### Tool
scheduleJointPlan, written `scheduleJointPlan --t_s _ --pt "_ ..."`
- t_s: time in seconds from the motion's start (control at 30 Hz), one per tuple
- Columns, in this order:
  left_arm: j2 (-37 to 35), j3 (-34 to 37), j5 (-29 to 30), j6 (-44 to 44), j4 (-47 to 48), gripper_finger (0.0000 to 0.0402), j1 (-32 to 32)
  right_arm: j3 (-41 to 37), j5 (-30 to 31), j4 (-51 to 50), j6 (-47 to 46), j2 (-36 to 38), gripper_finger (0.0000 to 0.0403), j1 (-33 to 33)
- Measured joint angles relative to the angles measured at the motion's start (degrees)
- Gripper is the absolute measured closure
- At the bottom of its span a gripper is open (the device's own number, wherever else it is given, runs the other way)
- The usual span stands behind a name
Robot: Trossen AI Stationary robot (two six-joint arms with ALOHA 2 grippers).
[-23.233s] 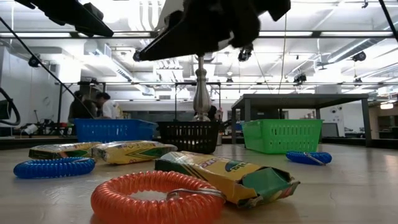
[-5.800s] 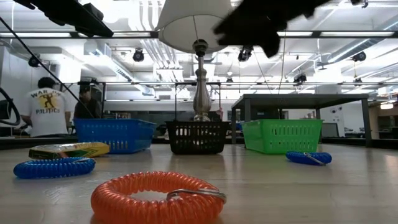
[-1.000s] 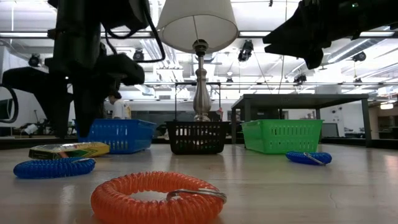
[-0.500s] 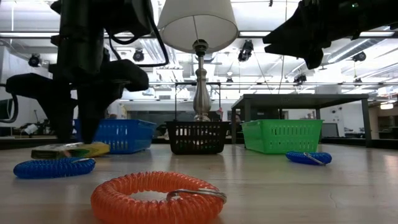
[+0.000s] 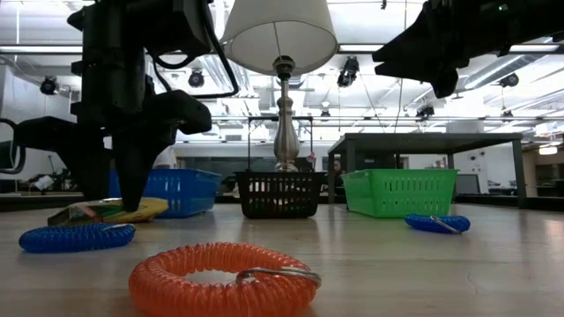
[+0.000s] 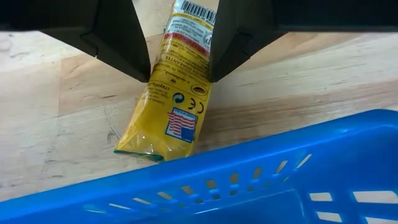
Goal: Pick & Place Office Desk Supplies
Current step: Put the yellow crayon box into the black bin
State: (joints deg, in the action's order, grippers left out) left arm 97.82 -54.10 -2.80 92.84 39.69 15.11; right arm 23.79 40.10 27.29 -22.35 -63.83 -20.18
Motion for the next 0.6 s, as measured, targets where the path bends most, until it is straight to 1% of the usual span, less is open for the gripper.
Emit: scheduleJointPlan --t_s 0.33,0.43,0.6 --pt "0.04 0.03 -0.18 -0.02 0.18 0.0236 0.00 0.00 0.00 0.00 0.00 0.00 0.0268 -0.02" --pt "0.07 0.06 -0.18 -0.02 0.33 0.0248 0.00 0.00 0.00 0.00 0.00 0.00 0.0268 -0.02" --pt "0.07 0.07 -0.18 0.00 0.53 0.0278 0.00 0.00 0.00 0.00 0.00 0.00 0.0268 -0.02"
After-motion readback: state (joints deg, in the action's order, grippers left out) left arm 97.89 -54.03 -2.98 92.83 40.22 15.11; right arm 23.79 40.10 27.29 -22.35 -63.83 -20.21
